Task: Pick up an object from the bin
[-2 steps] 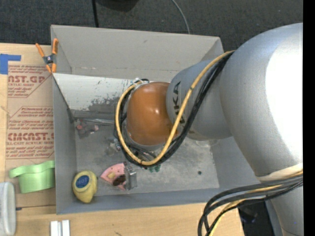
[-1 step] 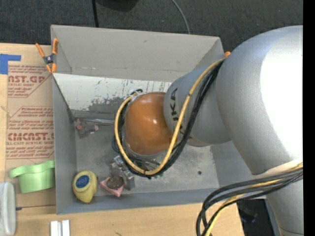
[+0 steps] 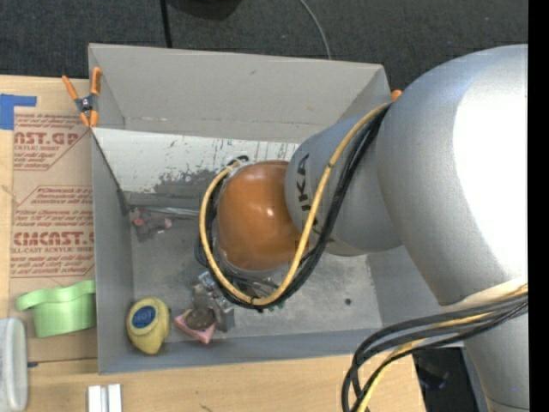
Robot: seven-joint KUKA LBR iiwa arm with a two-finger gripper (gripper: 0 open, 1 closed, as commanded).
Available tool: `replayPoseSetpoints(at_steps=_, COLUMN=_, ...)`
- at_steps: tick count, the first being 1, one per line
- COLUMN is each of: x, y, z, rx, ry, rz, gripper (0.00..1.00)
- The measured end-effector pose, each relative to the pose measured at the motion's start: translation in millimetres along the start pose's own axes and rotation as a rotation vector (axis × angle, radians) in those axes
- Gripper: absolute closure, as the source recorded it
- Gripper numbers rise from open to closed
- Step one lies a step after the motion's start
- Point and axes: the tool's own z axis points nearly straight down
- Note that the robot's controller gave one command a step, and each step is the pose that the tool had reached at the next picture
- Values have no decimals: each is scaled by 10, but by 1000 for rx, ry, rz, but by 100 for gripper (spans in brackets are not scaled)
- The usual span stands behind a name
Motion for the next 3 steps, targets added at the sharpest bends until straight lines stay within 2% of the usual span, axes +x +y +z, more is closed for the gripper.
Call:
replayPoseSetpoints(at_steps=1, x=39, y=45, z=-511, rx=-1, ry=8, rz=-2, gripper=100)
replayPoseSetpoints(at_steps=2, x=78, y=92, z=-64, rx=1, ry=-10, rz=-47, gripper=0)
replayPoseSetpoints(at_steps=3, x=74, y=90, z=-67, rx=2, ry=-14, rz=-47, gripper=0)
